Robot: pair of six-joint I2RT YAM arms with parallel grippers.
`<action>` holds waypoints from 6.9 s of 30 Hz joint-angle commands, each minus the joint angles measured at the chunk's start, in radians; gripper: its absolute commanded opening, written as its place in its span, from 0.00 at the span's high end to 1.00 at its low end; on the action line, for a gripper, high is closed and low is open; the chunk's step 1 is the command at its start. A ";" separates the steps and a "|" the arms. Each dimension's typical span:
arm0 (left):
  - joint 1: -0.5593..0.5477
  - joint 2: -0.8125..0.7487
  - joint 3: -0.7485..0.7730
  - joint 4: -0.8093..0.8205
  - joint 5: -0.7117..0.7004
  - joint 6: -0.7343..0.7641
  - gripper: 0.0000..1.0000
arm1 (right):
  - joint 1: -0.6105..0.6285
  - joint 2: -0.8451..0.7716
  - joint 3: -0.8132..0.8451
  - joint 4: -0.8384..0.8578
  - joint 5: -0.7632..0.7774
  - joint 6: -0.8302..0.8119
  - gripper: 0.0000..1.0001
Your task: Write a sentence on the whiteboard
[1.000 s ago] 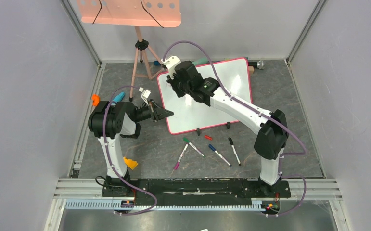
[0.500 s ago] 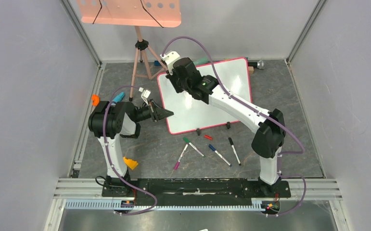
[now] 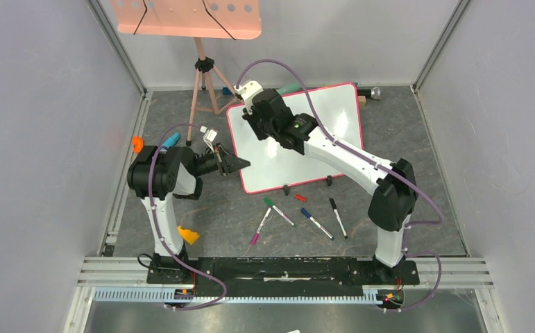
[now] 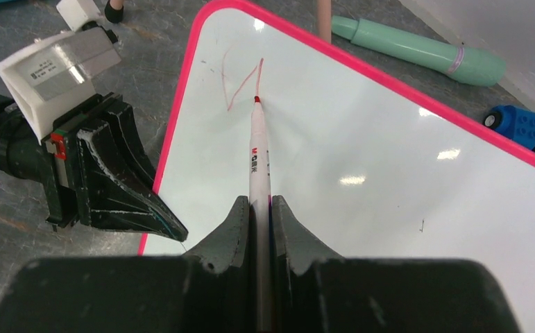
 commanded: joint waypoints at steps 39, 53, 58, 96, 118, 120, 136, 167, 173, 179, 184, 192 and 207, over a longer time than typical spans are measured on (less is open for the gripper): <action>0.011 0.035 -0.025 0.036 -0.071 0.270 0.90 | -0.044 0.067 0.142 -0.044 0.100 -0.017 1.00; 0.011 0.034 -0.027 0.036 -0.077 0.272 0.89 | -0.041 -0.174 -0.054 0.085 0.006 -0.036 1.00; 0.011 0.034 -0.028 0.036 -0.081 0.271 0.89 | -0.041 -0.194 -0.091 0.065 0.021 -0.022 1.00; 0.011 0.035 -0.029 0.036 -0.074 0.274 0.89 | -0.039 -0.029 0.042 -0.065 0.039 0.012 1.00; 0.011 0.035 -0.028 0.036 -0.075 0.272 0.89 | -0.040 -0.025 0.012 -0.120 -0.038 0.004 1.00; 0.011 0.034 -0.028 0.037 -0.074 0.272 0.89 | -0.040 -0.032 0.006 -0.122 -0.015 0.006 1.00; 0.011 0.035 -0.028 0.036 -0.075 0.271 0.89 | -0.040 -0.019 0.051 -0.157 0.103 0.013 1.00; 0.009 0.035 -0.028 0.037 -0.078 0.271 0.89 | -0.043 -0.019 0.036 -0.171 0.086 0.016 1.00; 0.011 0.035 -0.029 0.036 -0.077 0.270 0.89 | -0.042 -0.040 -0.002 -0.171 0.079 0.023 1.00; 0.009 0.035 -0.027 0.036 -0.071 0.273 0.89 | -0.043 -0.057 -0.022 -0.171 0.094 0.023 1.00; 0.010 0.034 -0.024 0.036 -0.070 0.274 0.89 | -0.043 -0.080 -0.017 -0.141 0.066 0.014 1.00; 0.010 0.040 -0.018 0.036 -0.076 0.256 0.90 | -0.042 -0.133 -0.028 -0.082 0.039 -0.008 1.00; 0.006 0.035 -0.026 0.036 -0.090 0.279 0.90 | -0.042 -0.080 0.106 -0.210 0.098 0.024 1.00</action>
